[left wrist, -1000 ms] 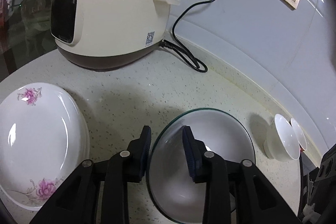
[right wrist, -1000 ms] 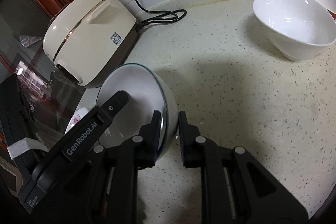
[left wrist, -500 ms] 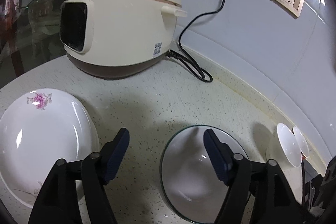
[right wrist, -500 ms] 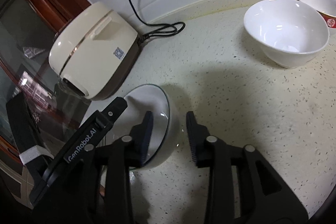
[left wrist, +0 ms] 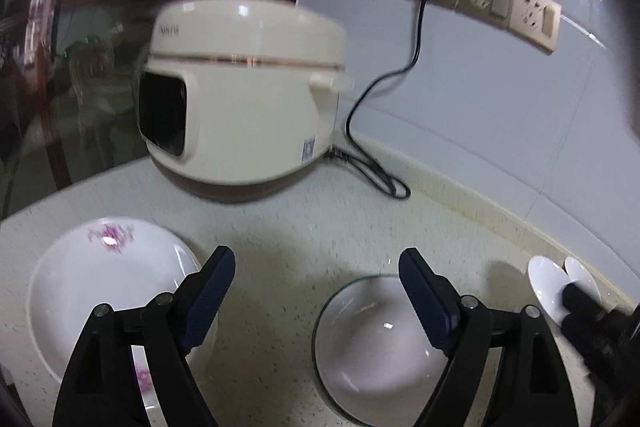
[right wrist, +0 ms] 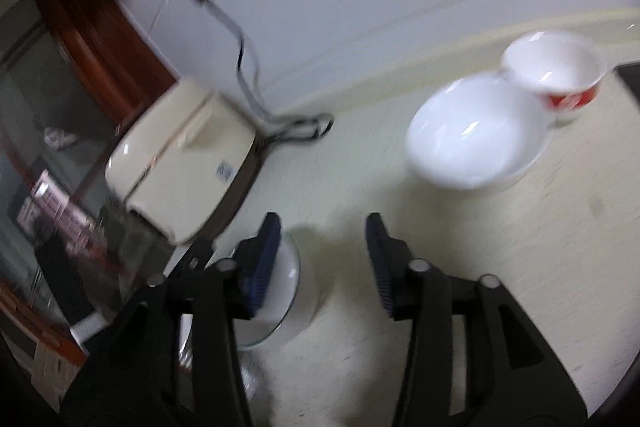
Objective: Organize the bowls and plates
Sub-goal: 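Open both tools to release the large bowl, then move both tools to a plain white bowl and close on its rim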
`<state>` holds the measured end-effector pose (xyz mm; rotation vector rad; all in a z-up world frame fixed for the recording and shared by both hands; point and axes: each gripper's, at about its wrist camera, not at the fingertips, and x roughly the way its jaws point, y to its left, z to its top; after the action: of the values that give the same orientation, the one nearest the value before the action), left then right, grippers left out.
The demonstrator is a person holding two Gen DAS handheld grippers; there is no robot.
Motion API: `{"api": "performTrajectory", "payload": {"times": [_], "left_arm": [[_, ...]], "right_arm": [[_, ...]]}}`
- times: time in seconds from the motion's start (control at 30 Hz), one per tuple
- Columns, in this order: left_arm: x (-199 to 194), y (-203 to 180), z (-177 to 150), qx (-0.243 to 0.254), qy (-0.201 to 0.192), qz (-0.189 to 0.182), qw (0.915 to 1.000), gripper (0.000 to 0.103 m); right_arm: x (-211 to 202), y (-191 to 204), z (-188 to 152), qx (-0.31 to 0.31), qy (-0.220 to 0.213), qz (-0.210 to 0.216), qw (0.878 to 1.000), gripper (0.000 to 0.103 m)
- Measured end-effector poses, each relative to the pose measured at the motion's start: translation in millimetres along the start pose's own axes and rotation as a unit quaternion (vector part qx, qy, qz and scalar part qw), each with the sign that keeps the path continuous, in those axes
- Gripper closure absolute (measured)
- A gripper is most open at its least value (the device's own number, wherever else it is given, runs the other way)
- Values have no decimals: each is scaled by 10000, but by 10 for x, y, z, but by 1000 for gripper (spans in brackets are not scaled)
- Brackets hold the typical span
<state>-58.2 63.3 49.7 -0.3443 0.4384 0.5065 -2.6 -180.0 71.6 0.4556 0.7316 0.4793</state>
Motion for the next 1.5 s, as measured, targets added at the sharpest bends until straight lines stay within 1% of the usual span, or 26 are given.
{"api": "performTrajectory", "payload": {"times": [0.1,0.13,0.17,0.2,0.23,0.33,0.37,0.4,0.43,0.5,0.53,0.57,0.6,0.67,0.7,0.73,0.8,0.87,0.93,1.07,1.1,1.17,1.23,1.33,1.43,1.5], "left_arm": [[-166,-96,9,250,-453,21,9987,17],[-244,-155,-1,407,-678,58,9969,15],[-310,-207,-8,552,-868,93,9947,11],[-363,-253,-22,671,-1028,114,9924,4],[-437,-314,-47,827,-1236,109,9888,0],[-563,-428,-87,1080,-1555,-53,9819,0],[-617,-464,-106,1160,-1647,-187,9793,0],[-635,-483,-107,1172,-1645,-288,9790,0],[-621,-494,-91,1147,-1598,-407,9796,0],[-552,-550,-34,1006,-1274,-750,9839,0],[-484,-616,23,978,-980,-993,9854,0],[-445,-675,52,1011,-784,-1127,9854,0],[-357,-795,110,1092,-370,-1340,9842,0],[-233,-1027,145,1319,152,-1389,9814,0],[-162,-1165,172,1492,296,-1398,9784,0],[-91,-1274,203,1559,338,-1427,9768,0],[58,-1405,252,1537,477,-1391,9771,0],[219,-1500,297,1299,767,-1607,9754,0],[395,-1555,323,1017,938,-1590,9775,0],[705,-1690,272,731,1389,-1698,9729,0],[747,-1707,250,705,1434,-1714,9722,0],[830,-1754,174,770,1505,-1712,9706,0],[877,-1828,109,953,1588,-1729,9674,0],[928,-1847,28,1016,1685,-1751,9647,1],[922,-1854,-25,1120,1683,-1783,9630,9],[935,-1869,-79,1278,1734,-1763,9605,30]], "right_arm": [[-239,-277,185,234,-512,-598,9966,47],[-288,-367,224,370,-594,-731,9949,47],[-349,-514,269,621,-690,-872,9919,47],[-384,-616,292,807,-734,-931,9897,47],[-405,-732,308,1019,-754,-969,9872,47],[-410,-1044,330,1581,-674,-946,9806,47],[-393,-1091,331,1668,-657,-933,9794,47],[-375,-1118,333,1686,-627,-935,9792,47],[-334,-1116,340,1655,-590,-944,9799,47],[-247,-1067,355,1522,-520,-970,9822,47],[-197,-1023,367,1413,-467,-1033,9835,47],[-156,-983,378,1309,-429,-1091,9844,47],[-121,-952,396,1209,-416,-1131,9853,47],[-40,-917,410,1039,-419,-1220,9862,47],[8,-926,409,1002,-373,-1241,9865,47],[54,-938,399,999,-289,-1230,9869,47],[125,-944,379,998,-154,-1217,9874,47],[186,-945,365,908,-96,-1251,9879,47],[246,-938,350,802,-43,-1295,9883,47],[373,-926,309,690,146,-1344,9884,47],[397,-922,302,674,193,-1357,9883,49],[421,-912,293,641,253,-1315,9889,53],[419,-890,301,604,305,-1388,9880,64],[420,-899,300,586,407,-1559,9852,76],[379,-977,291,740,439,-1531,9845,77],[363,-1007,300,772,425,-1539,9841,77]]}}
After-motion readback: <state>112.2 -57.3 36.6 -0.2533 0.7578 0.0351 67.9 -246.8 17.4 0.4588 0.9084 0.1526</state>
